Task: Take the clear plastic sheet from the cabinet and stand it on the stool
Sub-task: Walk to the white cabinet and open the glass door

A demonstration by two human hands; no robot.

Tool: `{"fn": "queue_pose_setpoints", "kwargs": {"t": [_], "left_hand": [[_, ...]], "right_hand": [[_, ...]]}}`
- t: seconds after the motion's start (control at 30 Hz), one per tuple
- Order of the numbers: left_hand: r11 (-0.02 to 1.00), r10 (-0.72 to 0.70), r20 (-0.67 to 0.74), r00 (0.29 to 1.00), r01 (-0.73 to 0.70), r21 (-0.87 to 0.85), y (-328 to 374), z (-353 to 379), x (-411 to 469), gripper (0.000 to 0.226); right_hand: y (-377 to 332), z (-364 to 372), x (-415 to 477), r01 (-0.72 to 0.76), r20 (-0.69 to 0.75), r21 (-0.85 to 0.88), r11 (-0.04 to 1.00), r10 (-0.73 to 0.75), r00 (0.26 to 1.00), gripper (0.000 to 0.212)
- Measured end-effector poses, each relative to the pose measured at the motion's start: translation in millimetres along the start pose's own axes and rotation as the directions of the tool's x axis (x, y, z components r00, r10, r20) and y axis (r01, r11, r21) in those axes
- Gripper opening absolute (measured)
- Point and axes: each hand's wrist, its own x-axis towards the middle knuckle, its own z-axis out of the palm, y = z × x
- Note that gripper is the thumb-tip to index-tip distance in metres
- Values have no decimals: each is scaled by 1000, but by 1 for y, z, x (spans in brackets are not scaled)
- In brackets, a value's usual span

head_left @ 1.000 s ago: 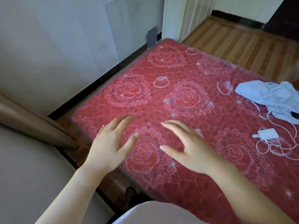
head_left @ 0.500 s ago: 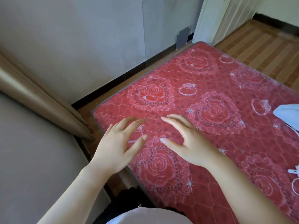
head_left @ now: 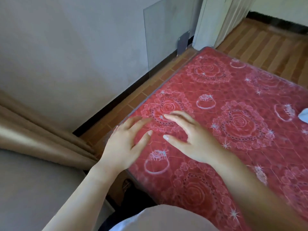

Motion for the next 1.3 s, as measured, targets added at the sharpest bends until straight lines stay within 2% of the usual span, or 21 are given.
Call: {"fn": "queue_pose_setpoints", "kwargs": {"t": [0.17,0.3,0.43,0.6,0.8,0.97,1.1,1.2,1.3], "left_hand": [[995,82,100,992,-87,43,-55,-69,55,46],[989,143,135,981,-147,22,-74,-92,98,47],[985,165,117,979,-170,34,-80,-92,131,49],[987,151,63,987,-154,48,-102,-101,158,50],[984,172,93,981,-176,40,-146,-125,202,56],[972,224,192,955,-234,30,-213,-154,264,56],[958,236,323,917,-275,80,-285,-198,312,56],[959,223,347,911,-269,92,-338,-251,342,58],[965,204,336,920,-246,87,-375,-299,368,65]], "right_hand": [[-40,22,66,-59,-36,53,997,61,998,59],[-56,24,105,-120,-33,42,992,122,992,60],[-54,19,135,-99,-79,54,994,103,992,61],[-44,20,173,-58,-64,21,998,59,996,62],[-45,27,224,-149,-78,10,989,149,986,66],[-60,53,302,-230,-165,24,973,230,959,68],[-97,92,383,-279,-235,57,959,284,929,69],[-137,114,451,-270,-231,122,955,292,928,66],[-165,122,508,-246,-217,115,962,266,939,63]]}}
